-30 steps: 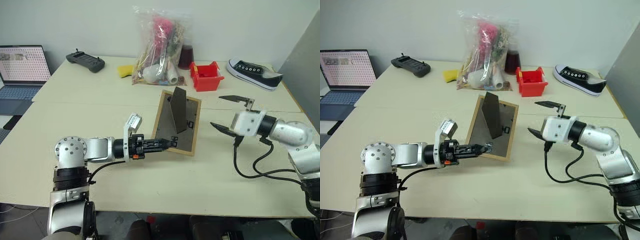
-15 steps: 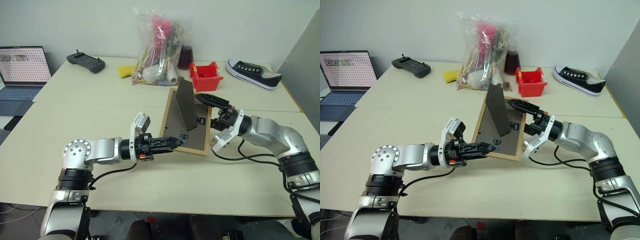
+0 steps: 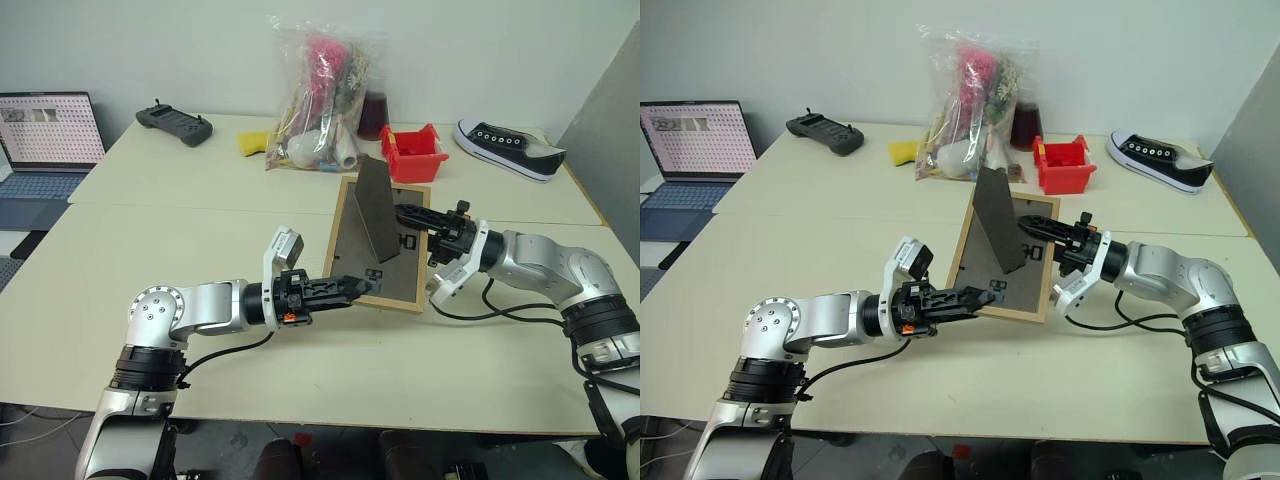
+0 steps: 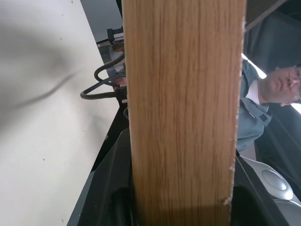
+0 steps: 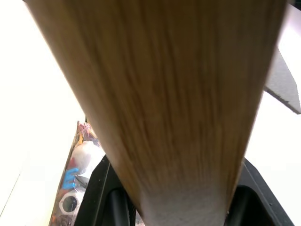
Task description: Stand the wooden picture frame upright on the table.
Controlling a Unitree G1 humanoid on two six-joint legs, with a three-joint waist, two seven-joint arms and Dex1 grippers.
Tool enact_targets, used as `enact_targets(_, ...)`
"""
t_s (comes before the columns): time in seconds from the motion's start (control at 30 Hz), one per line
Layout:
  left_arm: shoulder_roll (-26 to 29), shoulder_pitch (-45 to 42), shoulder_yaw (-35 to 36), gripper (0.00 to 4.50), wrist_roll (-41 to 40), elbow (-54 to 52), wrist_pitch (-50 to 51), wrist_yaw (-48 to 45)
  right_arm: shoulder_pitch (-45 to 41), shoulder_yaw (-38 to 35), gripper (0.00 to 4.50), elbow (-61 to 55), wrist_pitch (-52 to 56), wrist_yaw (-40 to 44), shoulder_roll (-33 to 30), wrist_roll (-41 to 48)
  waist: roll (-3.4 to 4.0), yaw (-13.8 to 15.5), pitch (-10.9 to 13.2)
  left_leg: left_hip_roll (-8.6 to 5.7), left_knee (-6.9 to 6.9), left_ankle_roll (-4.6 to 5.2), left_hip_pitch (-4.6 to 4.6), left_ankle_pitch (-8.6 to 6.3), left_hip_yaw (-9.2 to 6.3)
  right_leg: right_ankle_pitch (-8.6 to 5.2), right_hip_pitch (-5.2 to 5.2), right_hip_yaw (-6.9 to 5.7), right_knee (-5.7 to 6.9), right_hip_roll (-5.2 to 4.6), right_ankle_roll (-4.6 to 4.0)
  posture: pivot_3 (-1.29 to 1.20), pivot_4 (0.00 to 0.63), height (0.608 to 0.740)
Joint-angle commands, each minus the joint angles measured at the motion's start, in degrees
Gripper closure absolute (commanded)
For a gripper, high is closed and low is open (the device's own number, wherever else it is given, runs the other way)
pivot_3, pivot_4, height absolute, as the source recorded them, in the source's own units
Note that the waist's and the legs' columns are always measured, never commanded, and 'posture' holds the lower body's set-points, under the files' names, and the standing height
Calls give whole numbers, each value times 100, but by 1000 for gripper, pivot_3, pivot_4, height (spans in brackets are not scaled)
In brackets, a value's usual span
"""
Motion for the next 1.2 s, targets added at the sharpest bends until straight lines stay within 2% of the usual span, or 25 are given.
enact_targets(0.03,338,-80,164,1993,-13,-80,-167,81,-130,-177,3177,89,132,388,-139,1073,0,0,0,0,0,0,1,0,1,0,0,2,0,0,0,0,150,740)
enact_targets(0.13,746,-271,360,1488,107,57,-378,84,26,39,3178,196,694,1583,-171,2168,-1,-2,1,1,0,1,1,-1,0,0,1,0,0,0,0,0,150,740)
enact_targets(0.23,1114,-414,600,852,924,-188,-488,-311,380,-2,3181,-224,1902,2901,-41,3774,-2,-2,1,3,0,2,1,-1,-4,0,6,-5,-2,1,-1,0,150,740)
enact_targets(0.37,1574,-260,490,36,2690,-1187,-983,-962,820,-277,3184,-1181,4773,4350,276,6013,2,1,3,3,0,1,0,-1,-4,0,7,-6,-3,-2,-1,0,150,740)
enact_targets(0.43,1628,-172,343,0,3484,-1604,-1352,-1069,906,-475,3185,-1544,6147,4707,402,6914,7,0,7,7,0,0,0,0,-2,0,6,-5,-1,1,-1,0,150,740)
enact_targets(0.53,1516,11,359,0,4139,-2088,-1769,-1287,815,-775,3186,-1758,7616,4968,698,7864,8,11,7,6,1,0,0,0,-1,0,5,-7,1,1,-1,0,150,740)
enact_targets(0.63,1499,265,311,0,4585,-2525,-2019,-1649,671,-811,3186,-1524,8323,5235,983,8121,8,1,8,3,0,5,-1,-3,2,0,2,-3,-2,2,-1,0,150,740)
enact_targets(0.8,1676,607,202,0,5430,-2558,-2358,-2263,486,-507,3186,-532,8098,5908,1443,7631,9,1,8,5,-3,25,-4,-14,3,0,-3,-2,-6,9,-1,0,150,740)
enact_targets(1.07,1748,867,146,0,6159,-2614,-2566,-2942,317,-353,3186,332,7756,6700,1887,7091,9,0,14,6,-3,28,-6,-16,5,0,-6,-2,-6,11,-1,0,150,740)
enact_targets(1.13,1685,873,150,0,6231,-2625,-2543,-2983,366,-462,2481,331,7902,6694,1973,7135,9,-1,14,9,-4,28,-6,-16,3,0,-6,-5,-5,12,-1,0,150,740)
enact_targets(1.2,1656,871,156,0,6308,-2633,-2527,-3035,440,-543,2075,278,7965,6728,1958,7140,9,0,14,9,-4,28,-6,-16,3,0,-6,-4,-5,12,-1,0,150,740)
